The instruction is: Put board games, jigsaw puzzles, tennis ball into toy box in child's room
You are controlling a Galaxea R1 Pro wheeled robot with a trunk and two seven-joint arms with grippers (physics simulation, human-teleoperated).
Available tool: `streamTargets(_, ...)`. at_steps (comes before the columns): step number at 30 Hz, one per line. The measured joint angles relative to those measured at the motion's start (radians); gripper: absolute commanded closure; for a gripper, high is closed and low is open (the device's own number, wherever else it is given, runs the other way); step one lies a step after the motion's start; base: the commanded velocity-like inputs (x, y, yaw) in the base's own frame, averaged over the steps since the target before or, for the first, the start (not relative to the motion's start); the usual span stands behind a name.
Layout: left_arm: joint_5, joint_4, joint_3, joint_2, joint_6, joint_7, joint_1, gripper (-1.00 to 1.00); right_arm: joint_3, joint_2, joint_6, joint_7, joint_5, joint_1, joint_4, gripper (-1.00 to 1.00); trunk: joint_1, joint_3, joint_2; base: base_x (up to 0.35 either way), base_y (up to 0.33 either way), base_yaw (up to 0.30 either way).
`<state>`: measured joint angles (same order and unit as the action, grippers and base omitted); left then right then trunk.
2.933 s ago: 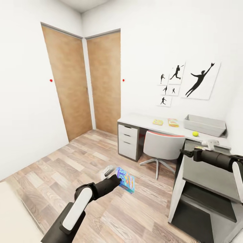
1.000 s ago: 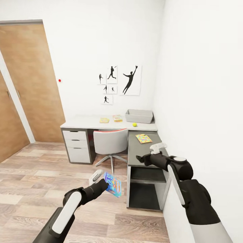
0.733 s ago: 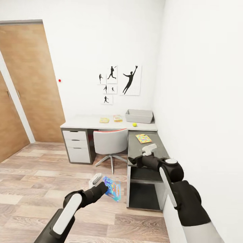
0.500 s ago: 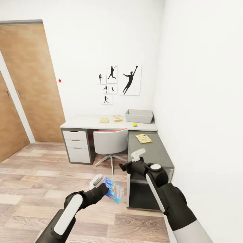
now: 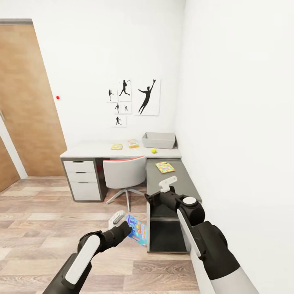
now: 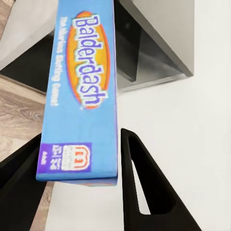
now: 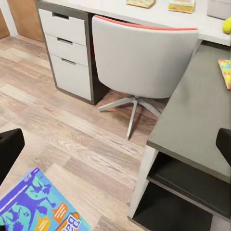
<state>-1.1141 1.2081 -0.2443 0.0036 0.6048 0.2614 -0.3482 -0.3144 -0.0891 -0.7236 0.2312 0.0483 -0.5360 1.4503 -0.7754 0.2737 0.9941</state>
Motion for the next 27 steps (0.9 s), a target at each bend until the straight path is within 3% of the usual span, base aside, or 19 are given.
streamTargets(10,0.001,0.001,0.000,0.000,0.001,0.000,0.000,1.00,-0.003,0.000,0.001,-0.002,0.003,0.002,0.016,-1.00,0.000,0.000,0.000,0.267,0.182,-0.010)
streamTargets(16,0.000,0.001,-0.001,-0.001,0.000,0.004,-0.001,1.00,-0.009,-0.002,0.000,-0.002,0.005,0.033,0.062,-1.00,0.000,0.000,0.000,0.271,-0.068,-0.001)
streamTargets(27,-0.001,0.003,-0.002,0.001,0.002,-0.004,-0.001,1.00,-0.014,-0.001,-0.001,-0.002,0.007,0.041,0.071,-1.00,0.000,0.000,0.000,0.070,-0.011,0.000)
